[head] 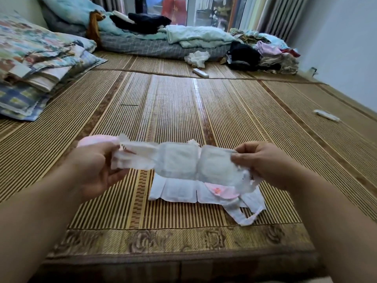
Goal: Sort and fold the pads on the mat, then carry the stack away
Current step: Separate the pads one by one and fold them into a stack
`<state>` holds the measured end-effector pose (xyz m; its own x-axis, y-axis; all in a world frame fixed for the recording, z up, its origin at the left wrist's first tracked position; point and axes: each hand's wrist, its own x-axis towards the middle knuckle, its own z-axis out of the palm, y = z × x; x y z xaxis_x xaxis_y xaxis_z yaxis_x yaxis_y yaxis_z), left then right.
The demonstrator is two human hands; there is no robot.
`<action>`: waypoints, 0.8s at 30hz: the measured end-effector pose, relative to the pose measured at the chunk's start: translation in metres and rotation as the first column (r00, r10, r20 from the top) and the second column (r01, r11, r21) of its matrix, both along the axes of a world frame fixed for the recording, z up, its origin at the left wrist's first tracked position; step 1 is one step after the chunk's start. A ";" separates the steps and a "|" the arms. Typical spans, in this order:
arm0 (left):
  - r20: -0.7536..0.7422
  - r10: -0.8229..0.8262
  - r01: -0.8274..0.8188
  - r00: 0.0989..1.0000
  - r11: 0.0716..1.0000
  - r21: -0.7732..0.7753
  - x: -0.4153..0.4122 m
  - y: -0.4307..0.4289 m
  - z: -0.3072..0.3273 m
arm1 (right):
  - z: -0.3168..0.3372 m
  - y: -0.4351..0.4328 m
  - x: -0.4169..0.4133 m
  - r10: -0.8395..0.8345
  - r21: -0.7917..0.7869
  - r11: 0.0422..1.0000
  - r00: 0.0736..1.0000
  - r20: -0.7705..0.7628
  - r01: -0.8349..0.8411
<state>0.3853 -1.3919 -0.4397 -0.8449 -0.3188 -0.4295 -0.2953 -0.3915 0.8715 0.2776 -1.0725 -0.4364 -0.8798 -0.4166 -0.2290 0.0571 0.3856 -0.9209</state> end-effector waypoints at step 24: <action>0.407 -0.151 0.382 0.901 0.721 -0.578 -0.004 -0.008 -0.056 | -0.011 -0.011 -0.002 -0.152 0.437 0.893 0.986 0.062 0.110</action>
